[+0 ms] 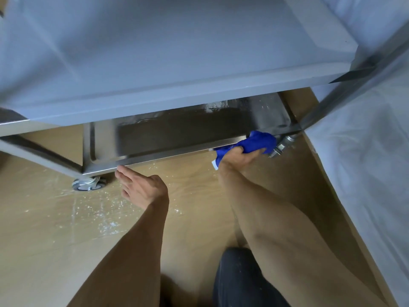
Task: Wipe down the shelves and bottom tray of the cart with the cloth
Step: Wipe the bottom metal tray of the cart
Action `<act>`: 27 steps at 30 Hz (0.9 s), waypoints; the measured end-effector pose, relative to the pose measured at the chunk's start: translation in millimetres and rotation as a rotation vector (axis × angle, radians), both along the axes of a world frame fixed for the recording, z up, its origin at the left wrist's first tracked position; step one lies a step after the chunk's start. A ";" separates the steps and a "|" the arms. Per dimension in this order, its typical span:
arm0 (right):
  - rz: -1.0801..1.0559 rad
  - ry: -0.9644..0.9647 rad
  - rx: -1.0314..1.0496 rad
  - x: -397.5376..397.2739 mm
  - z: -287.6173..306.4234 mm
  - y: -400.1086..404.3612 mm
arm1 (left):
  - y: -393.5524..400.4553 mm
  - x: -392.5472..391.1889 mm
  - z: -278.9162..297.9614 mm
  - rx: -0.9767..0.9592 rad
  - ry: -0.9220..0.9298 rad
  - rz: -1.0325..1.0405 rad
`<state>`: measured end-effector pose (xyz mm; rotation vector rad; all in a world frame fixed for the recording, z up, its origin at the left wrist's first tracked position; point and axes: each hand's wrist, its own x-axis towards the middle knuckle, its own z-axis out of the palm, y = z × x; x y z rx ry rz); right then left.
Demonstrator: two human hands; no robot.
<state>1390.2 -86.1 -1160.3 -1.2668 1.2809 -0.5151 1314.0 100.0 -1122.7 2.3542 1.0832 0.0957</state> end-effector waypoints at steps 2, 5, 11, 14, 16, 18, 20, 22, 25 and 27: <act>0.034 -0.024 -0.019 -5.8 0.8 36.0 | 10.9 -5.7 2.5 -0.020 -0.003 0.011; 0.135 -0.001 -0.111 -12.4 -7.3 89.7 | 30.4 -13.5 5.1 -0.025 0.000 0.037; 0.393 0.052 -0.302 -46.6 -12.5 193.0 | 81.6 -23.6 7.6 0.003 -0.030 0.100; 0.587 0.055 -0.392 -69.5 -10.6 244.3 | 104.5 -28.5 7.3 -0.005 -0.035 0.134; 0.702 0.059 -0.440 -79.7 -11.1 270.9 | 120.0 -33.5 8.0 -0.011 -0.038 0.150; 0.755 0.067 -0.457 -82.2 -11.6 287.9 | 137.6 -40.3 9.1 -0.019 -0.027 0.174; 0.749 0.079 -0.447 -81.4 -9.0 294.0 | 152.6 -46.8 10.3 -0.025 -0.017 0.218; 0.730 0.074 -0.431 -80.5 -7.1 290.3 | 163.4 -51.2 12.3 -0.045 -0.011 0.259; 0.704 0.088 -0.452 -75.0 -8.6 265.0 | 175.5 -47.8 14.4 -0.097 0.019 0.253; 0.654 0.098 -0.545 -68.6 -12.1 237.8 | 183.7 -37.4 15.7 -0.100 0.016 0.173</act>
